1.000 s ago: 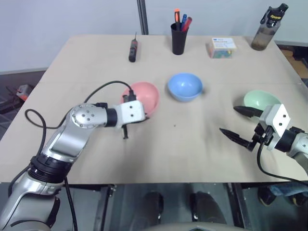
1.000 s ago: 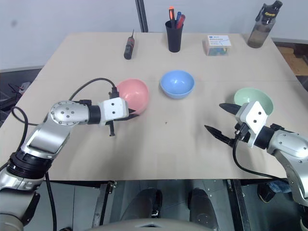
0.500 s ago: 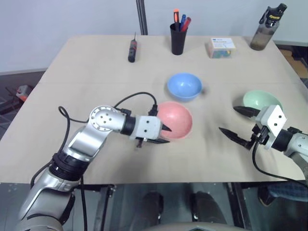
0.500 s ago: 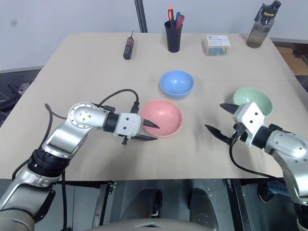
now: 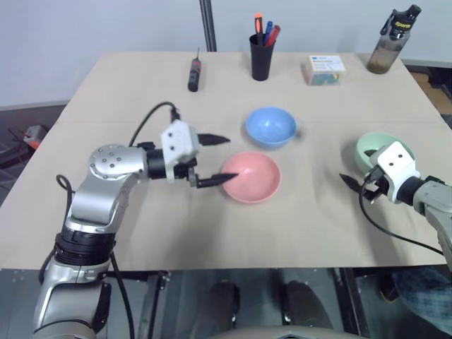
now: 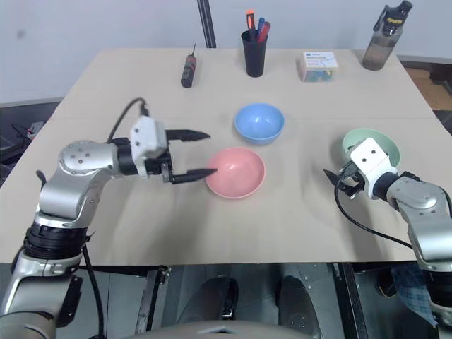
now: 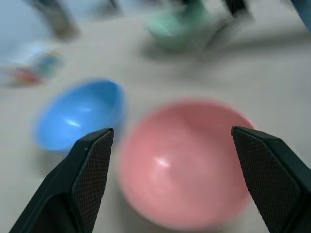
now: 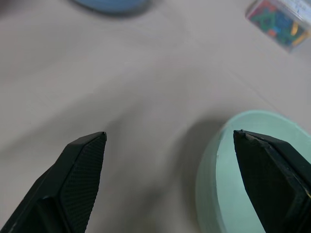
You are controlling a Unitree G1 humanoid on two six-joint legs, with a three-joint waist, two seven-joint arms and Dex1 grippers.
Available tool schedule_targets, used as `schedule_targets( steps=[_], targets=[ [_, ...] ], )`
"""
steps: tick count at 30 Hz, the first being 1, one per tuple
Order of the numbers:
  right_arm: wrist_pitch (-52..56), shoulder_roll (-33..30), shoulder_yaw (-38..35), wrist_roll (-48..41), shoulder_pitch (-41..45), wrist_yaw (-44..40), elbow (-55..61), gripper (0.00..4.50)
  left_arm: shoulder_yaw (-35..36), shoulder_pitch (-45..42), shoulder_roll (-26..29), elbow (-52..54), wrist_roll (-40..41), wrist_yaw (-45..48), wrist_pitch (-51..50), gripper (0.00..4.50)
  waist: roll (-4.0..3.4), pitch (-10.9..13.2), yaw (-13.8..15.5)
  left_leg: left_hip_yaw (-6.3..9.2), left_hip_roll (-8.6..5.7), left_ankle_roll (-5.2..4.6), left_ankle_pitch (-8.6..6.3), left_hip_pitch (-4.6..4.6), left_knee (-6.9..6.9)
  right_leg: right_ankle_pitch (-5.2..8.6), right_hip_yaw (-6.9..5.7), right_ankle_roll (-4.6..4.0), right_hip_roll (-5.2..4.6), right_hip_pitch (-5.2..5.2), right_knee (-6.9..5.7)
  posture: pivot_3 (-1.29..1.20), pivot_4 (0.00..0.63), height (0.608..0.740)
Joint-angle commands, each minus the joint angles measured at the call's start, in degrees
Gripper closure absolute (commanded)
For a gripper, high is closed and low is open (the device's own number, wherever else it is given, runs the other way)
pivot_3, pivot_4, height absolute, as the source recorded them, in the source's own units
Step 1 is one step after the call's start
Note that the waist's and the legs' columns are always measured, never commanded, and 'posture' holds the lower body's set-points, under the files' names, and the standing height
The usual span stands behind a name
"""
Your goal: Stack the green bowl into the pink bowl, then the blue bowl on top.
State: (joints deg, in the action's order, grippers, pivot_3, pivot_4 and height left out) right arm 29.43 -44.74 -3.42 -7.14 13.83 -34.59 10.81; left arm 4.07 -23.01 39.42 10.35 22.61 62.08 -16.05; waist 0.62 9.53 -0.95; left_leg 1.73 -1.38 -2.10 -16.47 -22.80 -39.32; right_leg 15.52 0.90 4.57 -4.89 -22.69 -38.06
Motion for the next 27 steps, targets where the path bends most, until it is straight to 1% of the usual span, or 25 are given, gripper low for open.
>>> schedule_targets(
  steps=[1,4,5,6,7,8,9,10,12,13,14,16,18,20,22,27],
  targets=[
    [-0.6,0.3,0.9,1.8,3.4,0.4,-4.5,0.38,3.8,1.4,0.2,3.1,3.4,-1.4,-0.5,0.33,0.01,0.0,0.3,0.02,0.0,0.0,0.0,0.0,0.0,0.0,-0.02,0.0,0.01,0.0,0.01,0.0,0.15,0.74],
    [-1.0,0.6,1.6,2.5,5.4,0.1,-7.8,1.31,4.8,2.6,0.3,4.5,5.3,-1.2,-0.5,0.31,0.01,0.0,0.4,0.06,-0.01,0.01,0.0,-0.03,-0.01,0.0,-0.06,0.0,-0.02,0.01,0.03,0.0,0.15,0.74],
    [-0.7,0.8,1.8,2.6,6.6,-0.1,-9.1,1.44,5.7,3.1,0.5,5.2,7.2,-1.0,-1.9,0.31,0.01,0.0,0.3,0.06,-0.03,0.01,0.0,-0.03,-0.01,0.0,-0.06,0.0,-0.03,0.01,0.03,0.0,0.15,0.74],
    [-0.6,1.0,2.1,2.7,7.5,-0.3,-10.2,1.82,6.6,3.5,0.4,5.7,8.7,-1.2,-2.7,0.31,0.01,0.0,0.2,0.03,-0.02,0.0,0.0,-0.03,-0.01,0.0,-0.02,0.0,-0.04,0.01,0.04,0.0,0.15,0.74],
    [-0.7,1.1,2.4,2.8,8.2,-0.3,-11.0,2.31,7.2,3.8,0.5,6.1,9.8,-1.2,-3.1,0.31,0.01,0.0,0.2,0.02,-0.02,0.01,0.0,-0.03,-0.01,0.0,-0.01,0.0,-0.04,0.0,0.03,0.0,0.15,0.74],
    [-0.9,1.2,2.4,2.9,8.5,-0.3,-11.5,2.58,7.4,4.1,0.7,6.5,10.6,-0.9,-3.3,0.31,0.0,0.0,0.1,0.02,-0.01,0.01,0.0,-0.03,-0.01,0.0,-0.01,0.0,-0.03,0.0,0.03,0.0,0.15,0.74],
    [-1.1,1.3,2.5,3.0,8.7,-0.4,-11.9,3.04,7.5,4.4,0.9,6.8,11.0,-0.6,-3.4,0.31,0.0,0.0,0.1,0.02,0.01,0.02,0.01,-0.01,0.0,0.0,-0.02,0.0,-0.01,-0.01,0.01,0.0,0.15,0.74],
    [-1.3,1.4,2.5,3.2,9.0,-0.2,-12.0,3.36,7.9,4.7,0.9,6.9,11.4,-0.8,-3.3,0.31,0.0,0.0,0.1,0.03,0.01,0.02,0.01,-0.01,0.02,0.0,-0.03,0.0,-0.01,-0.01,0.01,0.0,0.15,0.74],
    [-1.7,1.7,2.2,3.4,9.4,0.1,-11.7,4.22,8.5,5.1,1.2,7.0,12.8,-0.4,-4.0,0.31,0.0,0.0,0.1,0.03,0.02,0.02,0.01,-0.01,0.02,0.0,-0.02,0.0,-0.01,-0.01,0.02,0.0,0.15,0.74],
    [-1.7,1.8,2.1,3.2,9.5,0.0,-11.1,4.49,8.7,5.3,1.5,6.9,13.4,0.0,-4.2,0.31,0.0,0.0,0.1,0.02,0.01,0.02,0.01,-0.01,0.02,0.0,-0.02,0.0,-0.01,-0.01,0.02,0.0,0.15,0.74],
    [-2.1,1.6,2.1,3.0,9.5,-0.7,-10.2,4.49,8.7,5.4,1.8,6.9,13.9,0.5,-4.4,0.31,0.0,0.0,0.1,0.01,0.0,0.02,0.01,-0.01,0.02,0.0,0.0,0.0,-0.03,-0.01,0.02,0.0,0.15,0.74],
    [-5.6,1.5,2.3,0.2,8.8,-5.2,-5.4,4.49,9.2,5.4,2.2,6.5,15.0,1.2,-4.7,0.31,-0.01,0.0,0.2,0.01,-0.01,0.02,0.01,-0.02,0.02,0.0,0.0,0.0,-0.03,-0.01,0.02,0.0,0.15,0.74],
    [-6.2,2.7,1.9,-5.7,8.6,-10.4,1.1,4.49,9.6,5.5,2.5,6.0,15.6,1.7,-4.5,0.31,-0.04,0.0,0.1,0.02,0.0,0.02,0.01,-0.03,0.03,0.0,-0.01,0.0,-0.02,-0.03,0.03,0.0,0.15,0.74],
    [-4.2,4.0,3.3,-10.7,9.6,-14.0,7.8,4.49,9.9,5.5,2.6,4.8,15.5,2.2,-3.8,0.31,-0.04,0.0,-0.2,0.02,0.05,0.02,0.01,-0.02,0.05,0.0,-0.01,0.0,0.01,-0.04,0.03,0.0,0.15,0.74],
    [-0.5,6.7,6.1,-13.8,12.2,-14.8,11.4,4.49,9.9,5.3,2.4,3.7,14.9,2.4,-2.9,0.31,-0.04,0.0,-0.2,0.02,0.09,0.02,0.0,-0.01,0.06,0.0,-0.01,0.0,0.03,-0.04,0.03,0.0,0.15,0.74],
    [1.9,11.6,16.1,-13.3,16.3,-17.1,11.9,4.49,9.2,3.9,1.7,2.4,14.7,1.6,-1.9,0.31,0.0,0.0,0.4,0.1,0.02,0.02,0.01,0.01,0.01,0.0,-0.09,-0.01,-0.02,0.0,0.03,0.0,0.15,0.74]
  ],
)
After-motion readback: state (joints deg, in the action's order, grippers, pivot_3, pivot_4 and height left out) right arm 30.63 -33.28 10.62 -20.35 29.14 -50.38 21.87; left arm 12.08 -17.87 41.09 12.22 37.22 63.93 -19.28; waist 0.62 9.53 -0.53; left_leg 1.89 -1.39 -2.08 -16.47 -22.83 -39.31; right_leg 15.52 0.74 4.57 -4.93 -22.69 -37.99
